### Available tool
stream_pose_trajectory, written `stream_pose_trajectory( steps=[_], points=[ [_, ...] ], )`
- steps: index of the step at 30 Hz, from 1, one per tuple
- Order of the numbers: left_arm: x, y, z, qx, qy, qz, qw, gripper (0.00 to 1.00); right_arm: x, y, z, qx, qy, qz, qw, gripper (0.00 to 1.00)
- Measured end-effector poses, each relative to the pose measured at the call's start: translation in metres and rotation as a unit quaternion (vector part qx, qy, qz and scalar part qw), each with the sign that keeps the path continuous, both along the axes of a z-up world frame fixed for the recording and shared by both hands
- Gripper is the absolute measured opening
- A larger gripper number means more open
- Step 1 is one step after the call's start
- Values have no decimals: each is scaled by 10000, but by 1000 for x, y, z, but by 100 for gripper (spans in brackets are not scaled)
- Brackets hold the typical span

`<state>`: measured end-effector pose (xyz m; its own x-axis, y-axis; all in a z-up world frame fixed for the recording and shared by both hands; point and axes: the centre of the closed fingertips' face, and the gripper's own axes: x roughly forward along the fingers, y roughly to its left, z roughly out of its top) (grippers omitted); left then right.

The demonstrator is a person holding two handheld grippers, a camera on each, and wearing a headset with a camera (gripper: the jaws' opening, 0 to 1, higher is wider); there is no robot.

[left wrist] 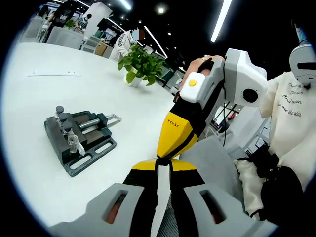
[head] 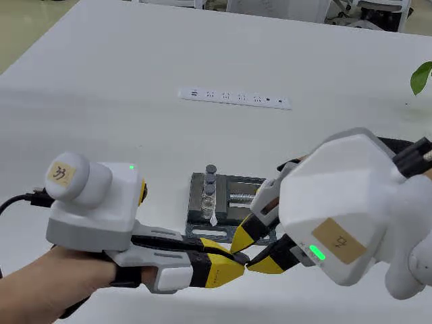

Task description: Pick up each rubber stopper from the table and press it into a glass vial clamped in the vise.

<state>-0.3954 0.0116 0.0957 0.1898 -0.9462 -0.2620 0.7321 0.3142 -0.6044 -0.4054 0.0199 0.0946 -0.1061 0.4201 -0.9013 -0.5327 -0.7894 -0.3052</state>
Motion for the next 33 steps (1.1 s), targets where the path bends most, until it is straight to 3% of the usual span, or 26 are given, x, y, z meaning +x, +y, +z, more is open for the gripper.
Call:
stream_pose_trajectory(
  steps=[6,9,11,16,18,19,20,22,24,28,33],
  points=[
    [-1,0,-1,33,-52,13,10000,4,2,0,0,14,110,-174,9998,10],
    [2,3,-2,142,-194,57,9997,4,7,2,4,143,354,-580,9976,13],
    [6,5,-5,316,-417,91,9986,4,9,5,9,252,535,-766,9953,13],
    [11,5,-5,684,-1116,108,9913,4,14,5,16,311,1084,-1370,9841,13],
    [12,5,-6,882,-1401,94,9862,4,15,7,19,385,1287,-1561,9786,13],
    [13,5,-7,1024,-1638,97,9811,4,13,5,19,328,1474,-1723,9734,13],
    [13,4,-6,1049,-1765,81,9787,4,14,6,19,347,1552,-1830,9702,12],
    [14,2,-4,1105,-1936,161,9747,4,16,4,16,255,1641,-2041,9648,12],
    [14,0,-1,1095,-2097,189,9714,4,20,3,12,212,1639,-2155,9624,12],
    [14,-3,2,1133,-2285,208,9667,4,19,1,9,154,1715,-2265,9587,11],
    [17,-6,5,1045,-2290,298,9673,4,19,1,9,129,1739,-2363,9559,11]
  ],
)
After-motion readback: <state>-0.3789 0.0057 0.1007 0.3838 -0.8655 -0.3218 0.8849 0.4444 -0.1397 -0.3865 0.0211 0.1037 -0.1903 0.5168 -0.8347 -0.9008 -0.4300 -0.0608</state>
